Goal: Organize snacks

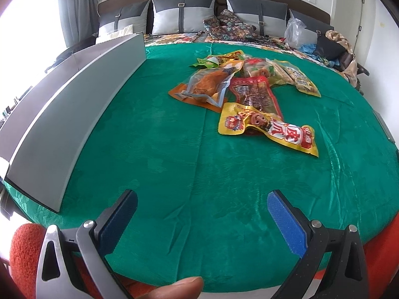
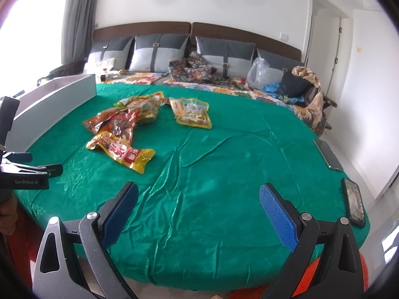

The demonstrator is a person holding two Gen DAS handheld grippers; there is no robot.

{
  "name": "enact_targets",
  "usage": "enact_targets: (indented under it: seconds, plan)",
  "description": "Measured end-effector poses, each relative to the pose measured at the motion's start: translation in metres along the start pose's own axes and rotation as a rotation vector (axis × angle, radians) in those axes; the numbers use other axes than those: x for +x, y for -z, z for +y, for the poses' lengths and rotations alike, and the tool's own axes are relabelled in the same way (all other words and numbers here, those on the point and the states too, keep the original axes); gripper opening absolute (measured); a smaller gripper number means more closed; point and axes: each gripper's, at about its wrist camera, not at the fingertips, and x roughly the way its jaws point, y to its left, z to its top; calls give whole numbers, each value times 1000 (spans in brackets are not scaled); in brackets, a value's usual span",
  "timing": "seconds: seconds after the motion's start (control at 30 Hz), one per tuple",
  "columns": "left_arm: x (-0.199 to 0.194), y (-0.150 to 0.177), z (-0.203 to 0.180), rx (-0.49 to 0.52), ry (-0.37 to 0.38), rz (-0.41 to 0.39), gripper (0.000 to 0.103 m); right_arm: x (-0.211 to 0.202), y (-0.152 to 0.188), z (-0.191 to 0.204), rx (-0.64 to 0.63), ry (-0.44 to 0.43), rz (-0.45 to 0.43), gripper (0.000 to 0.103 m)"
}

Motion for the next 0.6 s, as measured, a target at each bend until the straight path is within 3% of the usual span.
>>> enact_targets:
  seconds: [0.1,0.17,0.27,0.43,0.6]
  plan:
    - [1,0,4,11,-16,1,103,8,-6,-2,2,-49,21,99]
    - [3,3,12,9,-6,15,103,21,-17,-7,-6,-129,50,99]
    - [13,7,25,-37,17,72,103,60,-46,-2,-116,-251,156,99]
    - [29,3,32,-78,21,119,103,117,-86,45,-329,-380,338,99]
    - [40,5,36,-83,-1,150,103,131,-107,83,-368,-479,359,99]
